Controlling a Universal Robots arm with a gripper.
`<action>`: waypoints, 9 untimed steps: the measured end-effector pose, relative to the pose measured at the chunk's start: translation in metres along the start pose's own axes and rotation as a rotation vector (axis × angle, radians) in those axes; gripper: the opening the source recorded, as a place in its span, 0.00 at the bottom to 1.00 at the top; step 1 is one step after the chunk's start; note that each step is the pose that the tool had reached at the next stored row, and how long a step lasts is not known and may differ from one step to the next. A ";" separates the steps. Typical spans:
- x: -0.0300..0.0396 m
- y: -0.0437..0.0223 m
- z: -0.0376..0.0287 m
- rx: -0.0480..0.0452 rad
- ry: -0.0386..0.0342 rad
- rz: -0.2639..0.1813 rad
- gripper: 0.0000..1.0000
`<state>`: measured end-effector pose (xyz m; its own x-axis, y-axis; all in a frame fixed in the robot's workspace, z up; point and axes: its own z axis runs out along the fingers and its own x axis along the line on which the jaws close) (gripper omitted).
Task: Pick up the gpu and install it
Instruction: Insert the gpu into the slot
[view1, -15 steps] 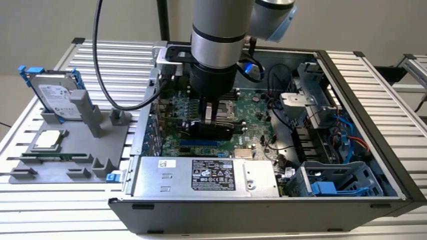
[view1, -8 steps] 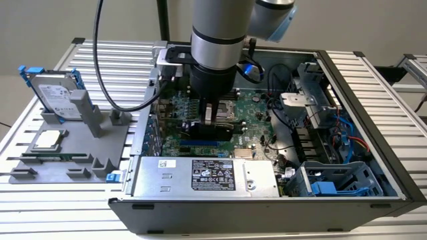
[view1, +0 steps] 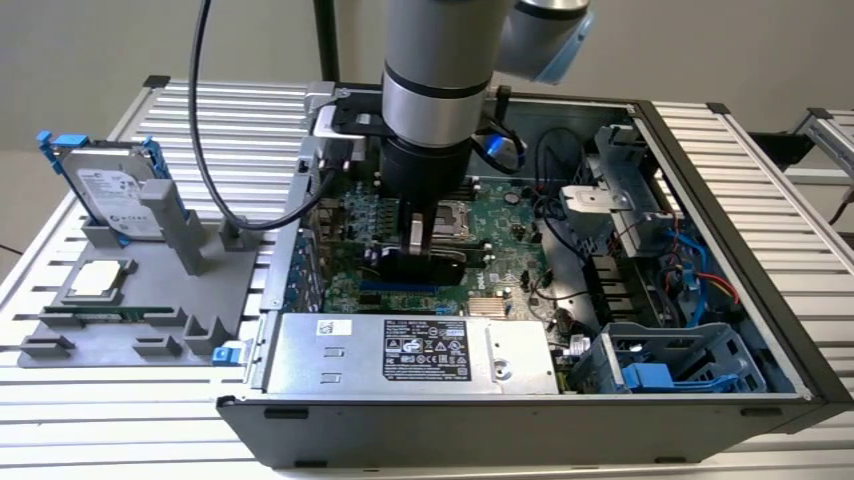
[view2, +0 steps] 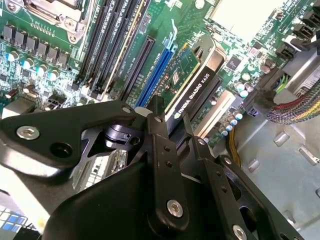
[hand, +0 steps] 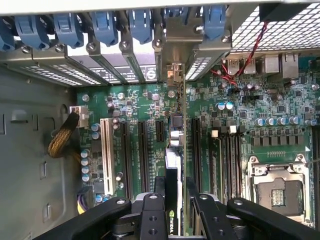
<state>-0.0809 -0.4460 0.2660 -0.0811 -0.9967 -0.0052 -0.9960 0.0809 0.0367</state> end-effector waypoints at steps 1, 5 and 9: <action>0.0000 0.0000 0.0006 0.0000 0.0000 0.000 0.00; 0.0000 -0.0001 0.0022 -0.0001 -0.0001 0.000 0.00; 0.0000 -0.0001 0.0033 -0.0001 -0.0001 0.000 0.00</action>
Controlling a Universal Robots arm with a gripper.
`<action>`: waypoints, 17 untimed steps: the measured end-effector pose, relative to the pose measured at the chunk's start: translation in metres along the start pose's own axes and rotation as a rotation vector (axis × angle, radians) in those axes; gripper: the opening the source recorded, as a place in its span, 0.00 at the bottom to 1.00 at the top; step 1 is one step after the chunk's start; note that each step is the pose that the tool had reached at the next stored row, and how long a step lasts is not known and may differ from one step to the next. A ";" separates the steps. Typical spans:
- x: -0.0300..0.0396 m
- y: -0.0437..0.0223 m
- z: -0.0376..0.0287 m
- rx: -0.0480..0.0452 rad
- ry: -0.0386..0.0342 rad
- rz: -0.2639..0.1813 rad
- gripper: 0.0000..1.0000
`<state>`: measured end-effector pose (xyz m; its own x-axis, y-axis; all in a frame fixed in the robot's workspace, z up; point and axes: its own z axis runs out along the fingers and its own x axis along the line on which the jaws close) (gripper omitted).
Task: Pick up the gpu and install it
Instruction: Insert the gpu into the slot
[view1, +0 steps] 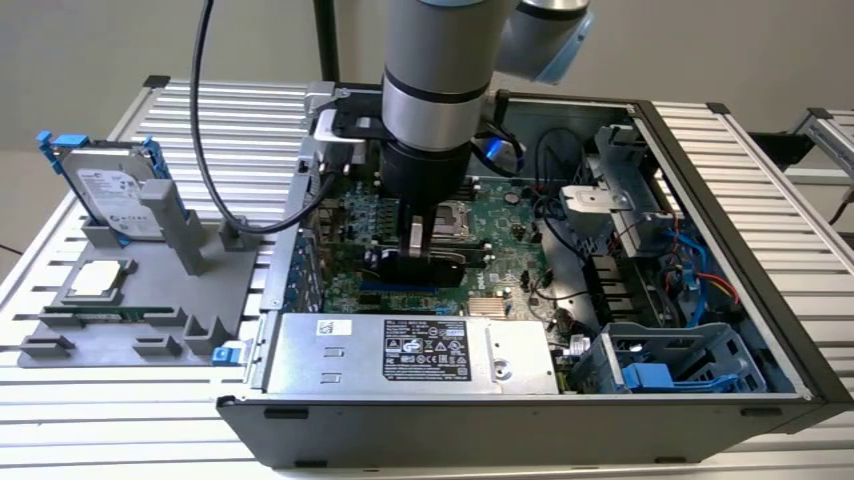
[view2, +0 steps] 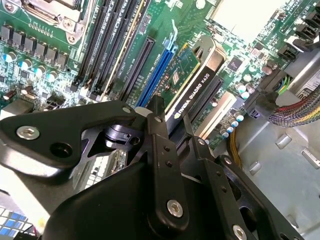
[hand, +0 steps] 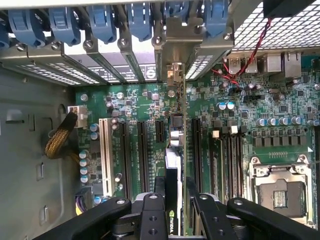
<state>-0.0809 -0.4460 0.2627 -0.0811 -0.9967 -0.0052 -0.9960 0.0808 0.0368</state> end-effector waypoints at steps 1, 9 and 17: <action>0.0000 0.0003 0.0001 0.0000 0.0001 0.000 0.00; -0.0003 0.0018 0.0005 0.0001 -0.0002 0.000 0.00; -0.0015 0.0020 0.0006 0.0001 -0.0006 0.000 0.00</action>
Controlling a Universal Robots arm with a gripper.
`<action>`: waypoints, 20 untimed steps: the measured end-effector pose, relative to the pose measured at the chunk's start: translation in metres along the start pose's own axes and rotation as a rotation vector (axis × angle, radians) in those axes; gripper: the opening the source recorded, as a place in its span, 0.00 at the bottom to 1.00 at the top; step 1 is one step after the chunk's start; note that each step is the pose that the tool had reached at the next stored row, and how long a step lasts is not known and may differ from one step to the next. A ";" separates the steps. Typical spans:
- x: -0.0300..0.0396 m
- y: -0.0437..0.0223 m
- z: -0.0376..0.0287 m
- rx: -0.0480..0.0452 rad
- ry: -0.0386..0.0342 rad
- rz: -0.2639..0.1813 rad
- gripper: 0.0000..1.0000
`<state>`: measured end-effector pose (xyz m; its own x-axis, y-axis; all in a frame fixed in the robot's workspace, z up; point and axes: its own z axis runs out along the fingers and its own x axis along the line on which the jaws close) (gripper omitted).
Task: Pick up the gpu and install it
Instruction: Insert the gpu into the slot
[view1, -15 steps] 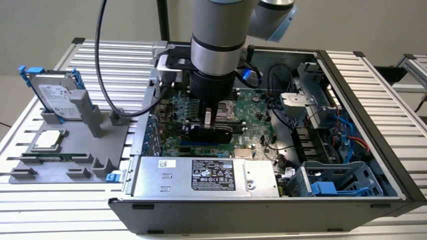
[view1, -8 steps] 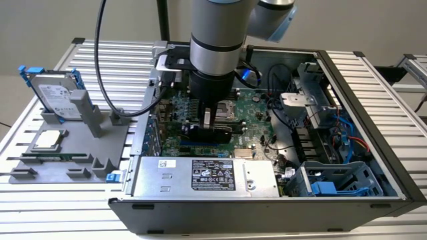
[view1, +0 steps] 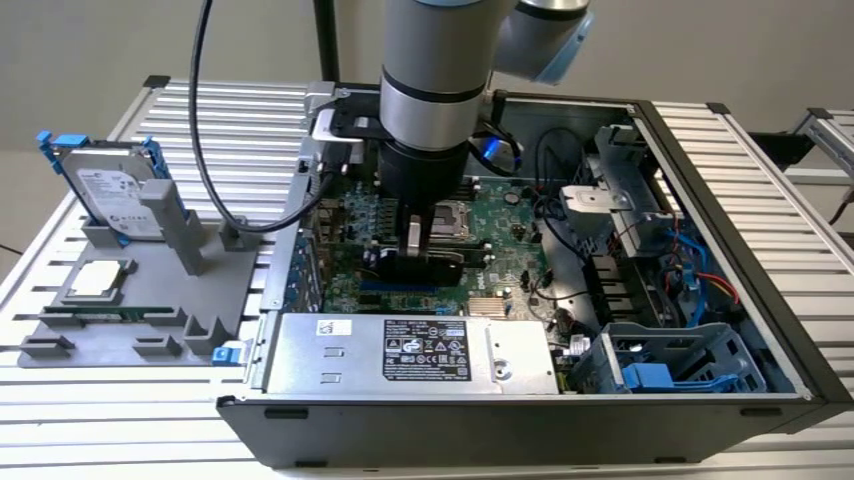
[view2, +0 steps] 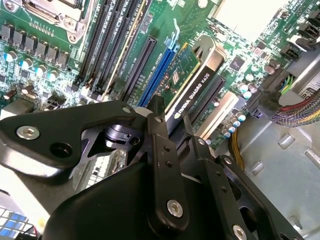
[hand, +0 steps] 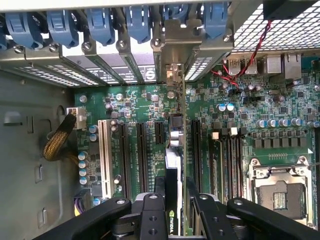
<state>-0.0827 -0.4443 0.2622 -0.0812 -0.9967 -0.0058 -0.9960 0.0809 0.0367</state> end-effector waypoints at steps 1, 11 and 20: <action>-0.0008 0.0000 0.0000 -0.0001 0.0001 0.000 0.00; -0.0035 0.0000 0.0035 -0.0001 0.0003 0.000 0.00; -0.0043 -0.0004 0.0071 -0.0002 0.0004 0.000 0.00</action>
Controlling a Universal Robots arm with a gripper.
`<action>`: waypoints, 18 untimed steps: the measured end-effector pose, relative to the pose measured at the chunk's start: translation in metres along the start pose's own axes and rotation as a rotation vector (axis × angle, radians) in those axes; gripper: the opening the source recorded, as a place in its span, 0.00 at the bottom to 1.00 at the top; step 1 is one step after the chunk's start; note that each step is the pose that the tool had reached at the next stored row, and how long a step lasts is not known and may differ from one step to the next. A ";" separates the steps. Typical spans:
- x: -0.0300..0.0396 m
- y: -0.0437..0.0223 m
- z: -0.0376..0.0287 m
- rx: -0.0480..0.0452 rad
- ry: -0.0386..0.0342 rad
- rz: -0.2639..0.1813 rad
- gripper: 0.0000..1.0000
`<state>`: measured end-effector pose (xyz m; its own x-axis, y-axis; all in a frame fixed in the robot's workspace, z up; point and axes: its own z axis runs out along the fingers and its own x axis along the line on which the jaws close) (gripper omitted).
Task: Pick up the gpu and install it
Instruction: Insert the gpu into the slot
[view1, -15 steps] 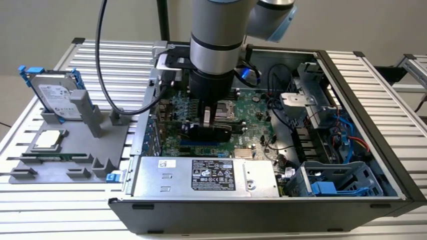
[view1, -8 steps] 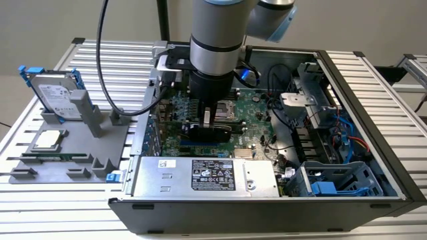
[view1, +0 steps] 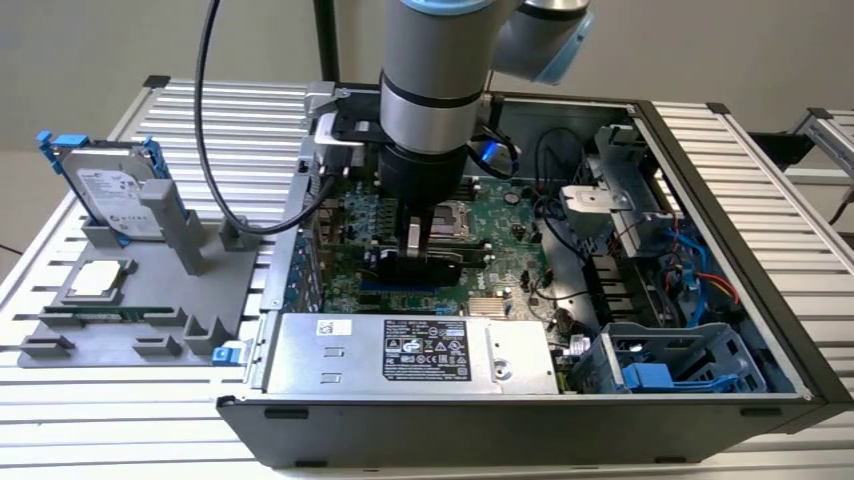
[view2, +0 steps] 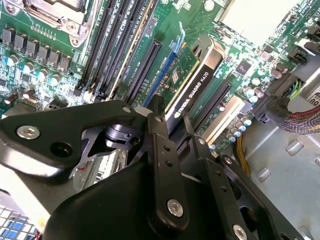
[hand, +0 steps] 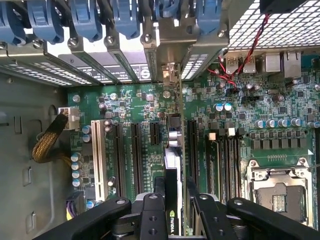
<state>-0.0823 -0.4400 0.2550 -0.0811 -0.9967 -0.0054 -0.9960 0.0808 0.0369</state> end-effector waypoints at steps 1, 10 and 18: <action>-0.0001 -0.0001 0.0002 0.0002 -0.0003 0.000 0.00; 0.0014 -0.0002 0.0004 0.0001 -0.0005 0.000 0.00; 0.0028 -0.0016 0.0003 0.0002 -0.0004 -0.001 0.00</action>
<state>-0.0809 -0.4429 0.2547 -0.0804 -0.9967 -0.0058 -0.9961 0.0801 0.0367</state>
